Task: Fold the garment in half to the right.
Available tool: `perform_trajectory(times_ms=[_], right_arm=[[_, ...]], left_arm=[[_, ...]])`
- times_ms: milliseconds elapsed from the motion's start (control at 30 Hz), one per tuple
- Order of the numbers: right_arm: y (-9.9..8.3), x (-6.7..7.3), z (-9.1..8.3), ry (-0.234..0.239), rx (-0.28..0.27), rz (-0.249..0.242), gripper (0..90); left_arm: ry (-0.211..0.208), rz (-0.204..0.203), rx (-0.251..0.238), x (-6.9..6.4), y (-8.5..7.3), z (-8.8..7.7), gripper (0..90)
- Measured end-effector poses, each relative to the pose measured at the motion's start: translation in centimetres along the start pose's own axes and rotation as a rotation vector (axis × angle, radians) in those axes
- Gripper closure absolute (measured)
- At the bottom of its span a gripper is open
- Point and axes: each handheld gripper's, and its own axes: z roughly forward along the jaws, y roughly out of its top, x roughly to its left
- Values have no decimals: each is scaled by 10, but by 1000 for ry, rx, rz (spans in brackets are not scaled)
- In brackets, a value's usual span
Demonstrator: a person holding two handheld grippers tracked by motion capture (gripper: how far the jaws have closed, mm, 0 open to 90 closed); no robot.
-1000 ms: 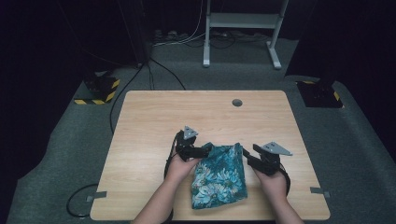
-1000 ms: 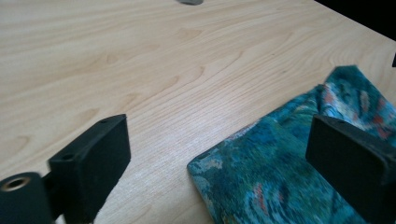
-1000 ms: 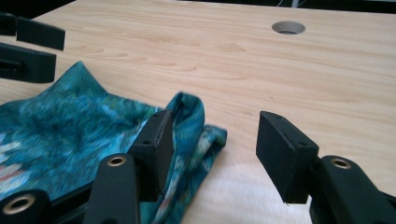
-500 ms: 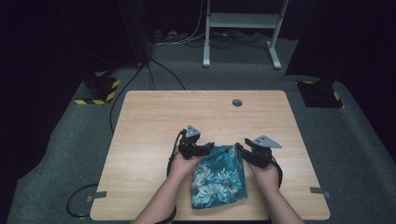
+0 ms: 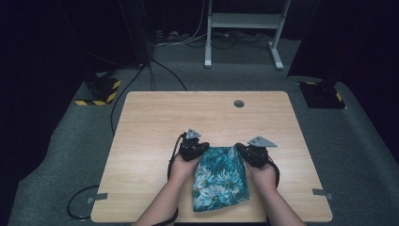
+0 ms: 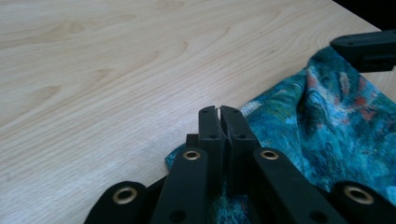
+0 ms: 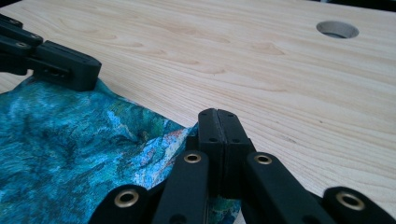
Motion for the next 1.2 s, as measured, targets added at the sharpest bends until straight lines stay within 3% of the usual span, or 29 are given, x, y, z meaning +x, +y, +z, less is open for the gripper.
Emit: perform_trajectory(times_ms=[133, 300, 400, 567, 667, 767, 833, 867, 933, 1100, 1200], right_arm=[[-2, -4, -6, 32, -15, 50, 897], [-12, -22, -11, -36, 3, 109, 886], [-13, -28, -16, -38, -8, 136, 835], [-3, -22, -18, 6, -58, 143, 710], [2, -17, -13, 26, -58, 148, 672], [0, -15, -2, 32, -16, 144, 675], [-3, -15, 3, 50, 5, 152, 755], [-4, -13, 4, 49, 15, 142, 846], [-5, -11, 4, 47, 20, 117, 884], [-4, -10, 1, 35, 22, 96, 886], [-4, -9, 0, 25, 27, 84, 883]], left_arm=[[1, -44, -28, 7, -5, -4, 881], [1, -81, -49, 11, -11, -6, 878], [1, -80, -58, 11, -11, -7, 873], [6, -74, -77, 9, -11, -6, 842], [9, -71, -85, 8, -12, -6, 828], [4, -75, -95, 9, -12, -7, 829], [3, -67, -98, 9, -13, -7, 853], [2, -66, -97, 10, -13, -7, 866], [1, -80, -98, 13, -14, -7, 876], [-1, -102, -118, 18, -13, -8, 867], [22, -168, -170, 26, -11, -17, 805]])
